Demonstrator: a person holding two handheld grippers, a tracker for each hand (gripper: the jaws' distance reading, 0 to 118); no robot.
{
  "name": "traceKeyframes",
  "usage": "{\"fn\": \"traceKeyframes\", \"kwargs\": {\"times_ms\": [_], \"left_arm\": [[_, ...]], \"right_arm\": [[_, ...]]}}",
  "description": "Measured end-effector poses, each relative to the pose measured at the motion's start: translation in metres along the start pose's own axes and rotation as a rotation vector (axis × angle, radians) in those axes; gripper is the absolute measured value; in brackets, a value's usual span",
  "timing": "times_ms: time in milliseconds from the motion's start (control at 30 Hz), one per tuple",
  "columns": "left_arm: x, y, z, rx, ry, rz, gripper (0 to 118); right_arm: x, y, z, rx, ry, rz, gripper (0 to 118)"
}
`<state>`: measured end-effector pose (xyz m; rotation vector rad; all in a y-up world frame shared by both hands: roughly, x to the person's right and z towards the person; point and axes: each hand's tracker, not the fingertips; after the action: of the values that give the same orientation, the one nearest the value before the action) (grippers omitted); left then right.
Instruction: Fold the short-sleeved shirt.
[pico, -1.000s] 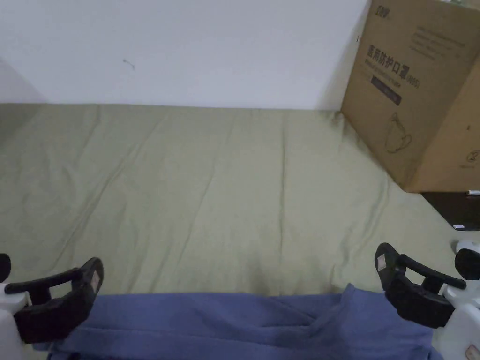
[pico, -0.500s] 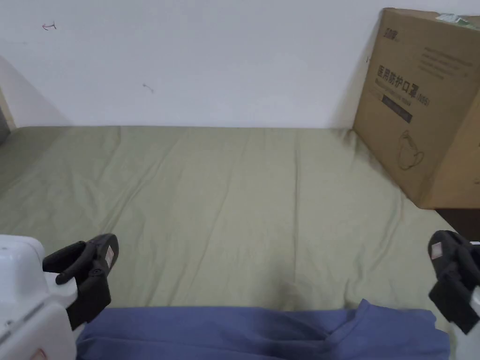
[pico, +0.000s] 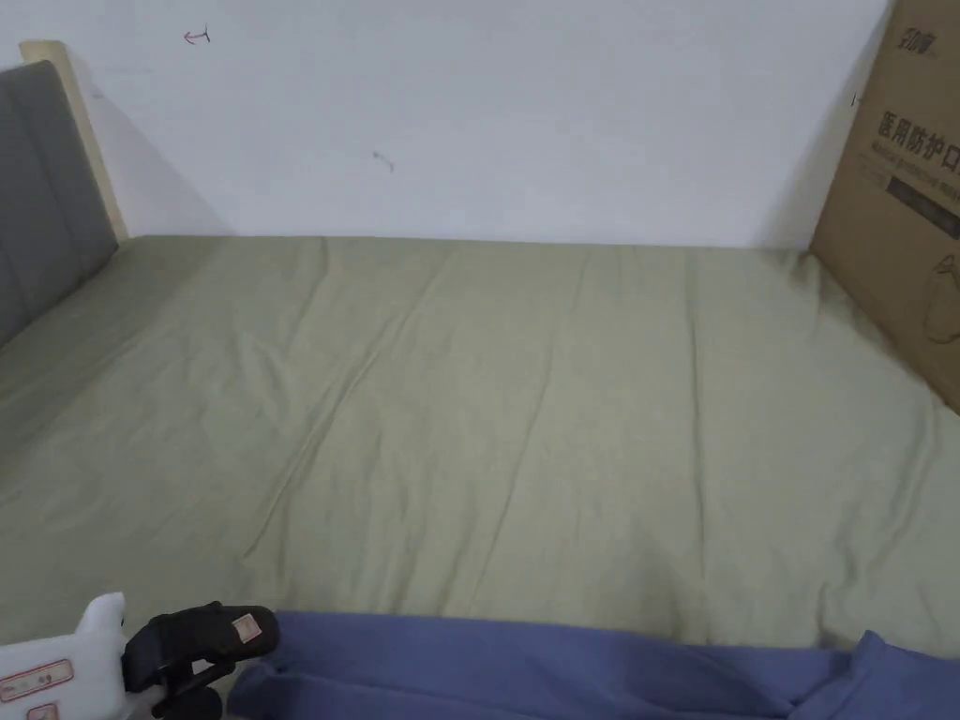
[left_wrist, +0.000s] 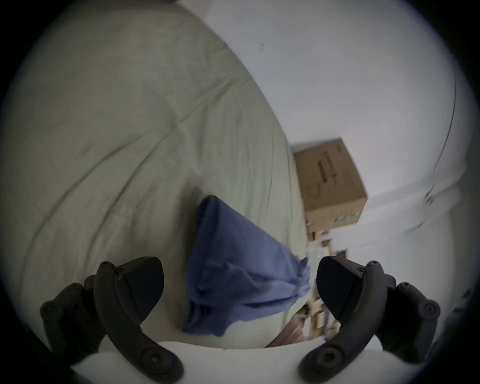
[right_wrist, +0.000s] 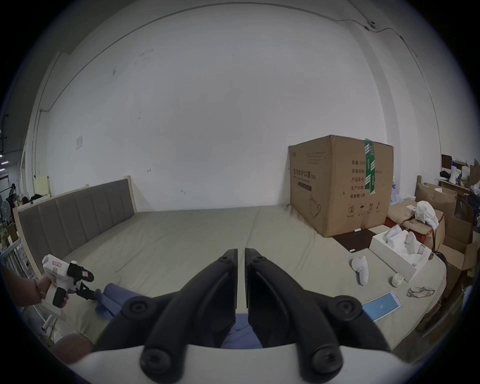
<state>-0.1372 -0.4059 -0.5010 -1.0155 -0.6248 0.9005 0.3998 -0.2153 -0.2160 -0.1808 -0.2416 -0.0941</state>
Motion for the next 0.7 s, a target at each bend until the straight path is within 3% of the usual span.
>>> {"fn": "traceKeyframes", "kwargs": {"times_ms": [100, 167, 267, 433, 467, 500, 533, 600, 633, 700], "left_arm": [[-0.032, 0.003, -0.007, 0.037, -0.078, 0.138, 118], [-0.036, 0.006, -0.013, 0.035, -0.254, 0.185, 118], [-0.036, 0.005, -0.039, -0.092, -0.322, 0.228, 118], [-0.014, 0.001, -0.075, -0.237, -0.295, 0.028, 117], [-0.013, 0.002, -0.077, -0.227, -0.285, 0.039, 108], [-0.019, 0.005, -0.074, -0.211, -0.268, 0.046, 69], [-0.021, 0.006, -0.072, -0.177, -0.179, 0.056, 13], [-0.028, -0.002, -0.079, -0.156, 0.179, 0.003, 7], [-0.026, -0.011, -0.074, -0.131, -0.014, 0.01, 7], [-0.003, -0.013, -0.076, -0.119, 0.074, -0.077, 7]], "right_arm": [[-0.006, 0.001, -0.008, -0.037, 0.015, 0.009, 6], [-0.012, 0.001, -0.012, -0.055, 0.021, 0.018, 6], [-0.018, 0.001, -0.019, -0.08, 0.032, 0.032, 6], [-0.028, 0.002, -0.026, -0.097, 0.06, 0.032, 6], [-0.03, 0.003, -0.027, -0.099, 0.068, 0.028, 6], [-0.03, 0.003, -0.027, -0.102, 0.074, 0.024, 6], [-0.032, 0.003, -0.027, -0.104, 0.079, 0.018, 6], [-0.033, 0.003, -0.027, -0.107, 0.086, 0.011, 6], [-0.033, 0.003, -0.027, -0.109, 0.089, 0.008, 6], [-0.034, 0.002, -0.026, -0.116, 0.092, 0.008, 6]]}}
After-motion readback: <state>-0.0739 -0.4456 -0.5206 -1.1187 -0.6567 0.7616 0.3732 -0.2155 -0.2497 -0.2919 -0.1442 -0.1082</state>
